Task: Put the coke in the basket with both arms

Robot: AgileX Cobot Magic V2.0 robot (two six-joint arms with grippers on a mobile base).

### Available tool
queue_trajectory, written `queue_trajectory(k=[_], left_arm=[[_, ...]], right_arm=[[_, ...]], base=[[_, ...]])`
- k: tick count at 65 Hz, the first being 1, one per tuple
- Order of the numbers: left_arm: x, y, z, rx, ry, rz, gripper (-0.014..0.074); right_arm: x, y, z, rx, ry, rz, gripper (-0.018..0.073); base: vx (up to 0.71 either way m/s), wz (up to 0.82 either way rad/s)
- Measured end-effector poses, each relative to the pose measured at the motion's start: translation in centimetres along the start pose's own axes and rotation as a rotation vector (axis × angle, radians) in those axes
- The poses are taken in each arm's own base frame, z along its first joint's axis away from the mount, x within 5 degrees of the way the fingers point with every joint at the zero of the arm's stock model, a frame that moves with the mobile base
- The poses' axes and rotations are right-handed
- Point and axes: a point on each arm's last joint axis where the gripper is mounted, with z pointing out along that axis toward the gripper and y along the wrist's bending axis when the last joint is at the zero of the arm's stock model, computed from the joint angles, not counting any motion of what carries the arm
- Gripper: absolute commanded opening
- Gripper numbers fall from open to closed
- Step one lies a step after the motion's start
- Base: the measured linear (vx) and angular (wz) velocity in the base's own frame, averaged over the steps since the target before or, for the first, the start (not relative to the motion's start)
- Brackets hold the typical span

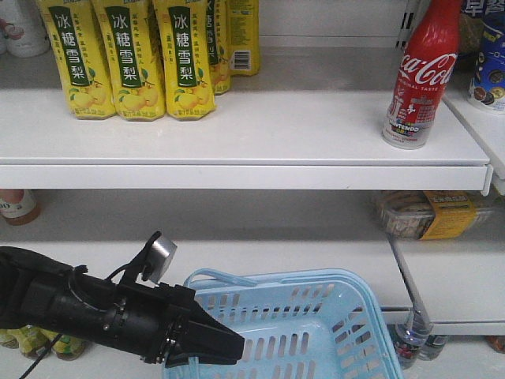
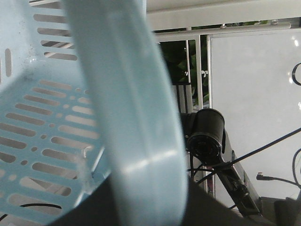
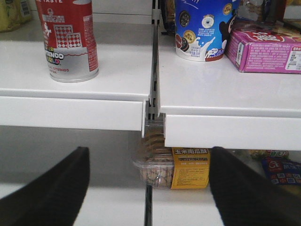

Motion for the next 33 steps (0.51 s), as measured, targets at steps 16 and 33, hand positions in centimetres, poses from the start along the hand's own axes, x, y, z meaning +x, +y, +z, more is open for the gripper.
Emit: queue_trajectory(k=[16, 33], left_arm=[[0.0, 0.0, 0.0, 0.0, 0.0, 0.0, -0.0006], [0.0, 0.0, 0.0, 0.0, 0.0, 0.0, -0.0006]], right_arm=[[-0.7, 0.1, -0.2, -0.009, -0.021, 0.039, 0.0638], [-5.8, 0.2, -1.2, -0.042, -0.157, 0.091, 0.0577]], base=[[0.0, 0.0], [0.0, 0.0]])
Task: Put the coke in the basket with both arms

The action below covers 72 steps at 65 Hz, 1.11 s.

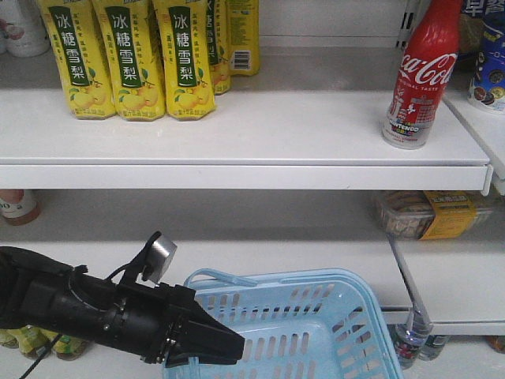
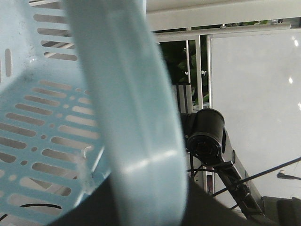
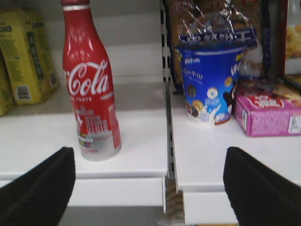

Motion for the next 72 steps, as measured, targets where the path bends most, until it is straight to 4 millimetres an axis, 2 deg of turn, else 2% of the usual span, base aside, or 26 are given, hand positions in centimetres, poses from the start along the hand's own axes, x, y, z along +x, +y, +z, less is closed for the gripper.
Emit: queue_trajectory(k=[13, 27, 43, 56, 72], left_arm=[[0.0, 0.0, 0.0, 0.001, -0.001, 0.0, -0.0006], [0.0, 0.0, 0.0, 0.001, -0.001, 0.0, -0.0006], [0.0, 0.0, 0.0, 0.001, -0.001, 0.0, -0.0006], [0.0, 0.0, 0.0, 0.001, -0.001, 0.0, -0.0006], [0.0, 0.0, 0.0, 0.001, -0.001, 0.0, -0.0006]], right_arm=[[-3.1, 0.6, 0.7, -0.053, -0.018, -0.009, 0.0559], [-5.0, 1.6, 3.1, -0.158, 0.028, -0.053, 0.0559], [-8.1, 2.4, 5.9, -0.253, -0.046, -0.103, 0.0559], [-8.0, 2.7, 9.1, -0.312, -0.05, -0.141, 0.0559], [-7.2, 2.1, 12.0, -0.265, -0.074, -0.156, 0.0559]], base=[[0.0, 0.0], [0.0, 0.0], [0.0, 0.0], [0.0, 0.0], [0.0, 0.0]])
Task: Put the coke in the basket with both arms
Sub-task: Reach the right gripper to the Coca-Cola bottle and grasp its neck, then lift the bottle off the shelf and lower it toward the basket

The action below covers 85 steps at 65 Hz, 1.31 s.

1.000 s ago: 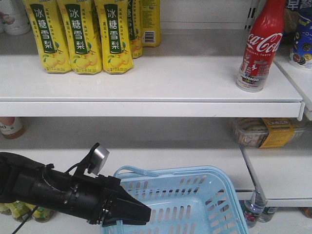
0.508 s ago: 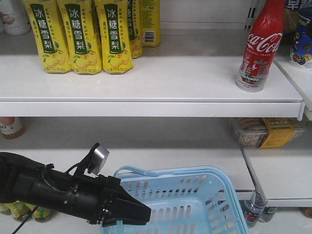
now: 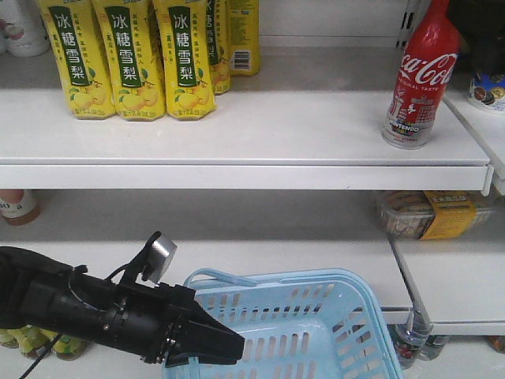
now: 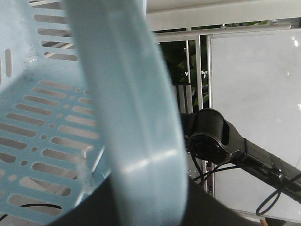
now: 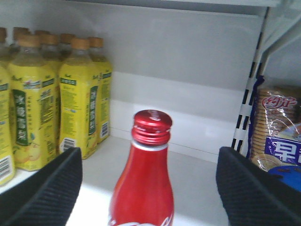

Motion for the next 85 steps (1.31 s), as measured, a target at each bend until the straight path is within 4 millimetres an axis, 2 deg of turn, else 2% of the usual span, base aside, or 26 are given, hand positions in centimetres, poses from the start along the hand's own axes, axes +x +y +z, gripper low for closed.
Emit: queue_trajectory(k=[11, 26, 32, 40, 46, 51, 68, 77, 85], left_arm=[[0.0, 0.0, 0.0, 0.0, 0.0, 0.0, -0.0006], [0.0, 0.0, 0.0, 0.0, 0.0, 0.0, -0.0006], [0.0, 0.0, 0.0, 0.0, -0.001, 0.0, -0.0006], [0.0, 0.0, 0.0, 0.0, -0.001, 0.0, -0.0006], [0.0, 0.0, 0.0, 0.001, -0.001, -0.001, -0.0006], [0.0, 0.0, 0.0, 0.001, -0.001, -0.001, -0.0006], [0.0, 0.0, 0.0, 0.001, -0.001, -0.001, -0.0006], [0.0, 0.0, 0.0, 0.001, -0.001, -0.001, -0.0006], [0.0, 0.0, 0.0, 0.001, -0.001, -0.001, -0.0006]], right_arm=[[0.8, -0.5, 1.8, 0.0, -0.002, 0.024, 0.0559], [0.8, -0.6, 4.2, -0.075, -0.014, 0.061, 0.0559], [1.4, -0.9, 4.9, -0.07, 0.007, 0.068, 0.0532], [2.1, -1.2, 5.5, -0.056, 0.029, 0.072, 0.0386], [2.1, -1.0, 5.5, -0.078, 0.028, 0.067, 0.0156], [1.9, -0.6, 5.4, -0.12, 0.018, 0.065, -0.0017], [0.9, 1.3, 3.9, -0.295, -0.011, -0.022, -0.0005], [-0.4, 2.5, 1.9, -0.373, -0.031, -0.096, -0.0005], [-2.0, 3.6, -0.6, -0.431, -0.056, -0.077, -0.0005]], base=[[0.0, 0.0], [0.0, 0.0], [0.0, 0.0], [0.0, 0.0], [0.0, 0.0], [0.0, 0.0], [0.0, 0.0], [0.0, 0.0], [0.0, 0.0]])
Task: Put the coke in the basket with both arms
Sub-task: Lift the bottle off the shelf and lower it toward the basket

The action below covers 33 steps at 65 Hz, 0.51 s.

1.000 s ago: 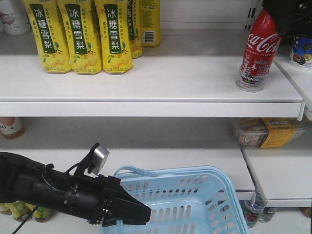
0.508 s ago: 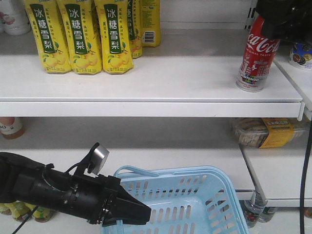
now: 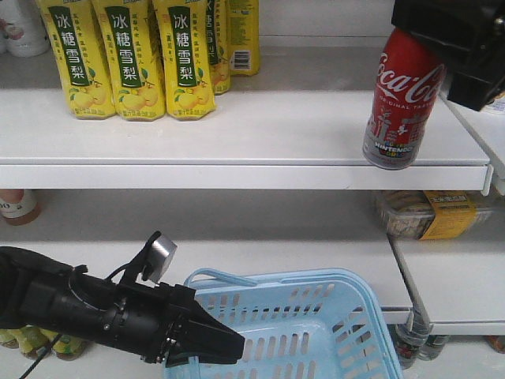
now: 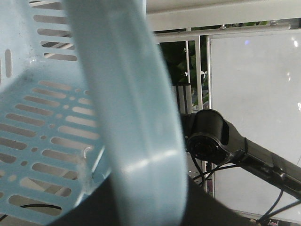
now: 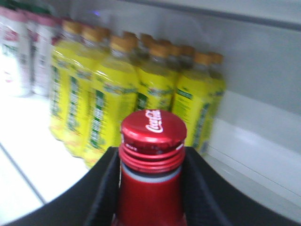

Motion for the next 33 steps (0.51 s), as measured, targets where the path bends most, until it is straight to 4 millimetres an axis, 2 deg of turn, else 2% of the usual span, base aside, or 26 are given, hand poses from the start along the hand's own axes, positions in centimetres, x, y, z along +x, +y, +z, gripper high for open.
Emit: queue_trajectory(k=[6, 13, 24, 33], left_arm=[[0.0, 0.0, 0.0, 0.0, 0.0, 0.0, -0.0006], [0.0, 0.0, 0.0, 0.0, 0.0, 0.0, -0.0006], [0.0, 0.0, 0.0, 0.0, 0.0, 0.0, -0.0006], [0.0, 0.0, 0.0, 0.0, 0.0, 0.0, -0.0006]], right_arm=[[-1.0, 1.5, -1.3, -0.054, -0.003, 0.044, -0.0005], [-1.0, 2.8, -2.1, -0.128, 0.061, 0.111, -0.0005], [0.8, 3.8, -2.4, -0.216, 0.228, 0.174, -0.0005], [3.9, 4.1, -2.3, -0.227, 0.313, 0.259, -0.0005]], base=[[0.0, 0.0], [0.0, 0.0], [0.0, 0.0], [0.0, 0.0]])
